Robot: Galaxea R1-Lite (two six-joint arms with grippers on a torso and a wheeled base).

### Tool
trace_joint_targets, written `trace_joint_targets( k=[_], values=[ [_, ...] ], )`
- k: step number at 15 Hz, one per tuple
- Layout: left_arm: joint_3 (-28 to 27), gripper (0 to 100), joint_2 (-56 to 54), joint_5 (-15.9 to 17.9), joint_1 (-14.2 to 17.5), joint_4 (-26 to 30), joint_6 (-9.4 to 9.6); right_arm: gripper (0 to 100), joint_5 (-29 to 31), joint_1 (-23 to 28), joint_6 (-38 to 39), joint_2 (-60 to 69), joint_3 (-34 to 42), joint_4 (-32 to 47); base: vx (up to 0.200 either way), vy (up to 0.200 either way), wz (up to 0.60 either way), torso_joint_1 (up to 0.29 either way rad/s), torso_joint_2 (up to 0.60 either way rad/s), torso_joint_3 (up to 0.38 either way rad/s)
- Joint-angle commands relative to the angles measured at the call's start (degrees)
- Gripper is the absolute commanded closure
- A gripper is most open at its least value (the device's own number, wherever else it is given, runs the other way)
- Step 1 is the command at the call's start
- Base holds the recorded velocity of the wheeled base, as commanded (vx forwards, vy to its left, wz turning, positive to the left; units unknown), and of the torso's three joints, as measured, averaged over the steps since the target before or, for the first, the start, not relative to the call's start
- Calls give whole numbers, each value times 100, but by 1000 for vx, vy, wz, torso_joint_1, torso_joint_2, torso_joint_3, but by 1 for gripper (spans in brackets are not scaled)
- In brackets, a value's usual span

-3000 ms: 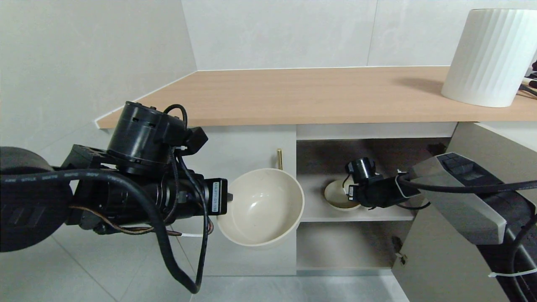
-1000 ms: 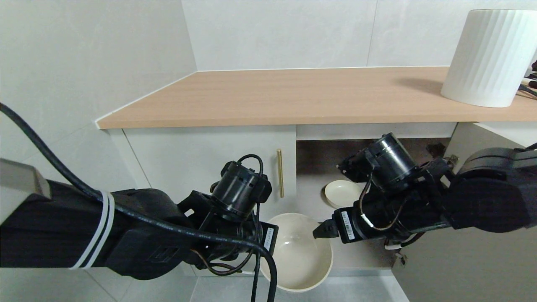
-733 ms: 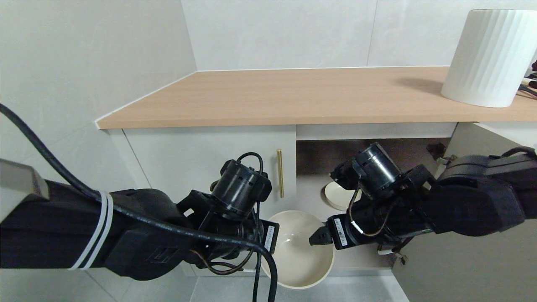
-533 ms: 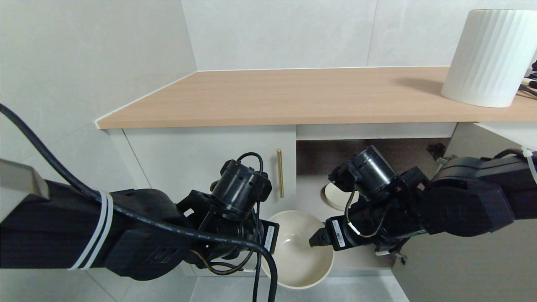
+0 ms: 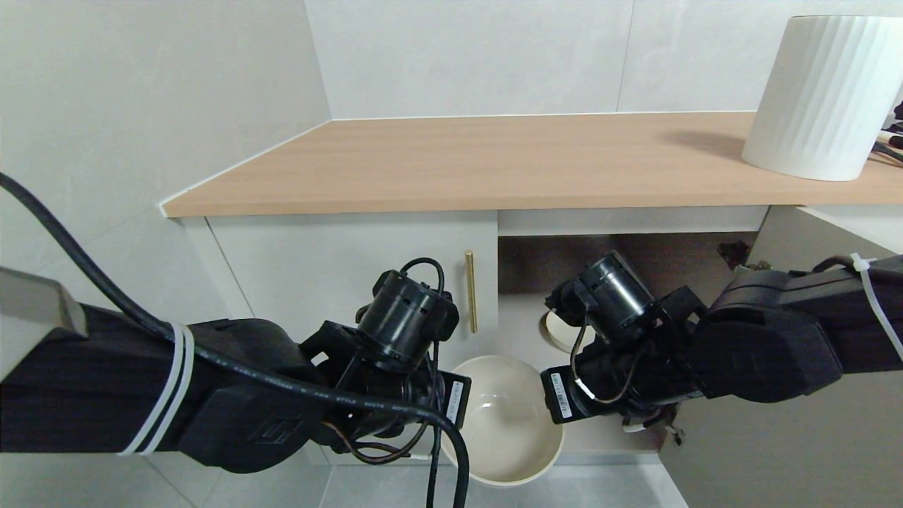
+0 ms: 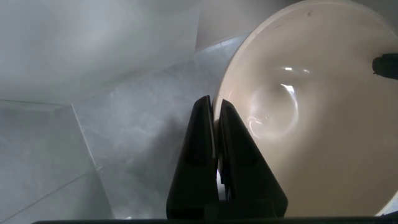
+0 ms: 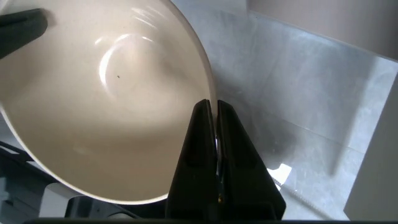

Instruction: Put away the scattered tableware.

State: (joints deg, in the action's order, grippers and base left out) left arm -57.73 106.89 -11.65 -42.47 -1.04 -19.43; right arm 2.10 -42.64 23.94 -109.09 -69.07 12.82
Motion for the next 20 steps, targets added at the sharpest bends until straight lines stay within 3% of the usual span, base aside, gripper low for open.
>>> trace_joint_targets(
  k=[1, 7, 8, 15, 20],
  values=[
    [-1, 100, 8, -4, 2, 7, 1, 100, 28, -25, -4, -24, 8, 1, 0, 0, 0, 0, 0, 0],
    [8, 100, 8, -12, 2, 7, 1, 100, 36, -25, -4, -33, 8, 1, 0, 0, 0, 0, 0, 0],
    [8, 0, 8, -12, 2, 7, 1, 100, 36, -25, -4, -42, 8, 1, 0, 0, 0, 0, 0, 0],
    [8, 0, -36, -12, 11, -2, -8, 100, 388, -7, -4, -253, 8, 1, 0, 0, 0, 0, 0, 0],
    [8, 0, -89, -12, 28, -2, -8, 100, 529, 1118, 286, -701, -300, -8, 0, 0, 0, 0, 0, 0]
  ],
)
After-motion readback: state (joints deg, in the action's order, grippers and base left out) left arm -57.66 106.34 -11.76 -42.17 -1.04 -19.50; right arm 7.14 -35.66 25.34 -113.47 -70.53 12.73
